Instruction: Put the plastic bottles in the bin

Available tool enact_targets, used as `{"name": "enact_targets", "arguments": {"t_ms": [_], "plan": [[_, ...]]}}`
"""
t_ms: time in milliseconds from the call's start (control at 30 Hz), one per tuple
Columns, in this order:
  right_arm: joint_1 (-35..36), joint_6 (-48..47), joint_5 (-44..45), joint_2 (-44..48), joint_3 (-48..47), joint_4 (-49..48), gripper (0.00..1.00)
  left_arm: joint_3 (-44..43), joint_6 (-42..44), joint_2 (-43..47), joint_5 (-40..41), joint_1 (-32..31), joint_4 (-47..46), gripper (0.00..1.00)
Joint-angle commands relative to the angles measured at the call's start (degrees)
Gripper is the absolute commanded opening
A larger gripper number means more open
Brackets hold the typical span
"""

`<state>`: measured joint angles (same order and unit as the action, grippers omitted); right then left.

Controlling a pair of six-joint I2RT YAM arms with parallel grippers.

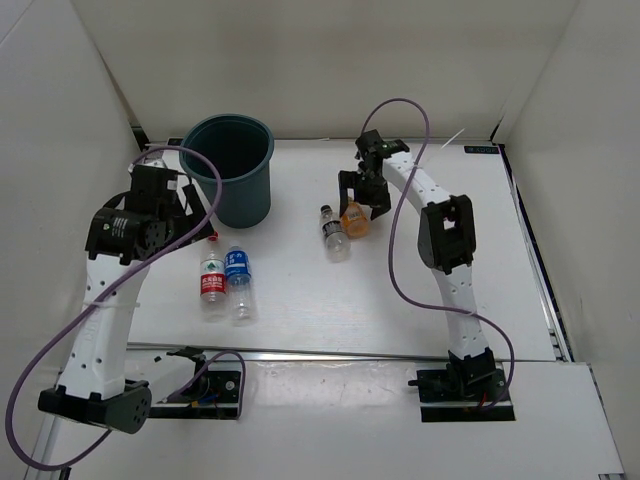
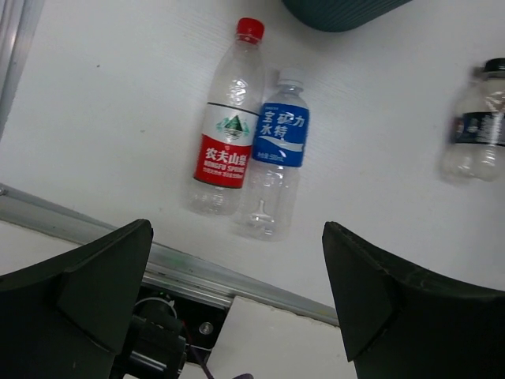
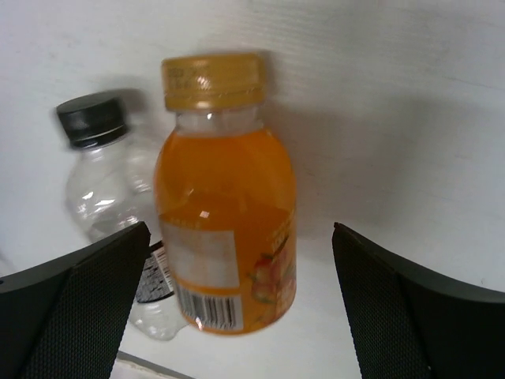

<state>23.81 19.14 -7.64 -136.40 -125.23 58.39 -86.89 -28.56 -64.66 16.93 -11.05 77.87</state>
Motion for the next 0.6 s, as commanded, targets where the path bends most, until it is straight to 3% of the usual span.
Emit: {"name": "enact_targets", "arguments": {"t_ms": [0, 133, 267, 400, 500, 567], "plan": [[0.09, 0.11, 0.08, -1.94, -2.92, -1.26, 1.0, -4.67, 2.19, 3.22, -5.94, 0.59, 1.94, 1.0], [0.09, 0.11, -0.45, -4.4, -3.62, -1.26, 0.96, -8.02, 1.66, 3.23, -3.23, 0.59, 3.69, 1.0], [0.09, 0.64, -1.06, -4.93, -2.56, -2.4, 0.85, -8.73, 2.36, 2.61, -0.77, 0.59, 3.7, 1.0], [0.09, 1.34, -0.53, -3.71, -2.04, -2.4, 0.6, -11.11, 2.89, 3.14, 0.47, 0.59, 3.7, 1.0], [0.09, 1.96, 0.08, -1.25, -0.9, -3.02, 0.5, -11.11, 2.11, 3.66, 4.25, 0.59, 3.7, 1.0], [0.09, 3.97, -0.96, 1.47, -0.89, -3.02, 0.48, -11.11, -1.56, 4.45, 7.13, 0.59, 3.7, 1.0]]}}
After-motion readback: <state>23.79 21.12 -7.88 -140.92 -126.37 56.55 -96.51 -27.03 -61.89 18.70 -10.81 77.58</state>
